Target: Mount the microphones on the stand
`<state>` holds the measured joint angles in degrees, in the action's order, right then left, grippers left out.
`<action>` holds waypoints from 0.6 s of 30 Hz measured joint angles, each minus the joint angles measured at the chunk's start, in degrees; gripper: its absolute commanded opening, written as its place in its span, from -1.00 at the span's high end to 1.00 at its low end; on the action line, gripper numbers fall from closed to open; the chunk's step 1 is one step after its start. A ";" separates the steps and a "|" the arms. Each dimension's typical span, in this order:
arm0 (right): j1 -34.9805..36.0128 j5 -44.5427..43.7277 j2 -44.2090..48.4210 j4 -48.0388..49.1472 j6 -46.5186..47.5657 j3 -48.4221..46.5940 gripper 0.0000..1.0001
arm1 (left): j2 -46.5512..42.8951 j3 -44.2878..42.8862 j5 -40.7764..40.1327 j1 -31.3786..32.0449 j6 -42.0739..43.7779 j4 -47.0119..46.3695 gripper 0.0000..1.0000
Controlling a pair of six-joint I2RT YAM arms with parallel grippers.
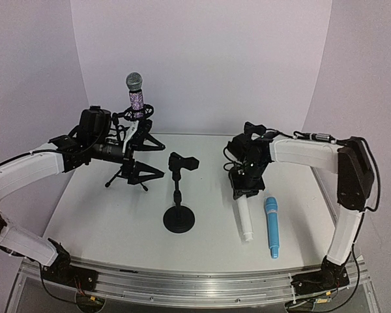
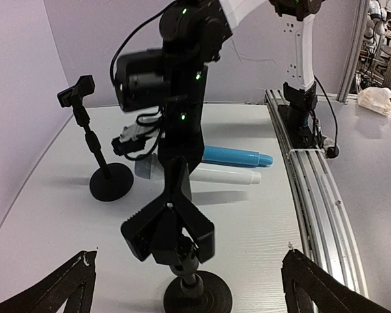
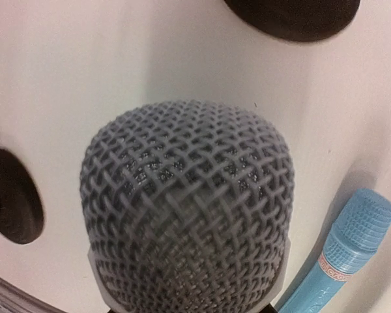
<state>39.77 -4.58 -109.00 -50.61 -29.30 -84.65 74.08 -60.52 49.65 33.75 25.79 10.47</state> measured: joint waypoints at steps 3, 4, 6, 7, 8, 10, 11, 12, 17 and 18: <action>0.00 0.03 5.37 3.07 3.08 -0.63 1.00 | 2.83 -1.86 -0.26 0.54 1.48 0.01 -0.99; 0.00 0.06 7.35 4.45 4.19 -0.58 1.00 | 3.48 -2.26 -0.30 0.67 1.99 0.02 -0.99; 0.00 0.09 11.27 7.25 6.19 -0.25 1.00 | 4.76 -2.99 -0.33 0.99 2.91 0.04 -0.94; 0.00 0.09 13.41 8.96 7.13 0.14 1.00 | 5.34 -3.31 -0.31 1.17 3.25 -0.01 -0.92; 0.00 0.09 15.56 10.85 8.09 0.71 1.00 | 5.81 -3.60 -0.28 1.26 3.50 0.02 -0.89; 0.00 0.20 18.74 13.78 9.50 1.81 1.00 | 6.68 -4.20 -0.13 1.47 4.08 0.05 -0.80; 0.00 0.34 20.26 15.21 10.22 2.44 1.00 | 7.01 -4.44 0.07 1.54 4.27 0.01 -0.76; 0.00 0.51 21.38 16.43 10.85 2.94 1.00 | 7.30 -4.70 0.30 1.57 4.44 0.01 -0.71; 0.00 1.22 22.76 20.33 12.72 4.59 1.00 | 8.93 -6.41 1.20 1.71 5.83 0.07 -0.48; 0.00 1.44 22.76 20.83 12.87 5.13 1.00 | 9.25 -6.69 1.29 1.74 6.25 0.13 -0.47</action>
<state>39.77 -3.14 -86.24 -29.78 -16.44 -79.52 83.33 -67.21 50.95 35.50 32.05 10.60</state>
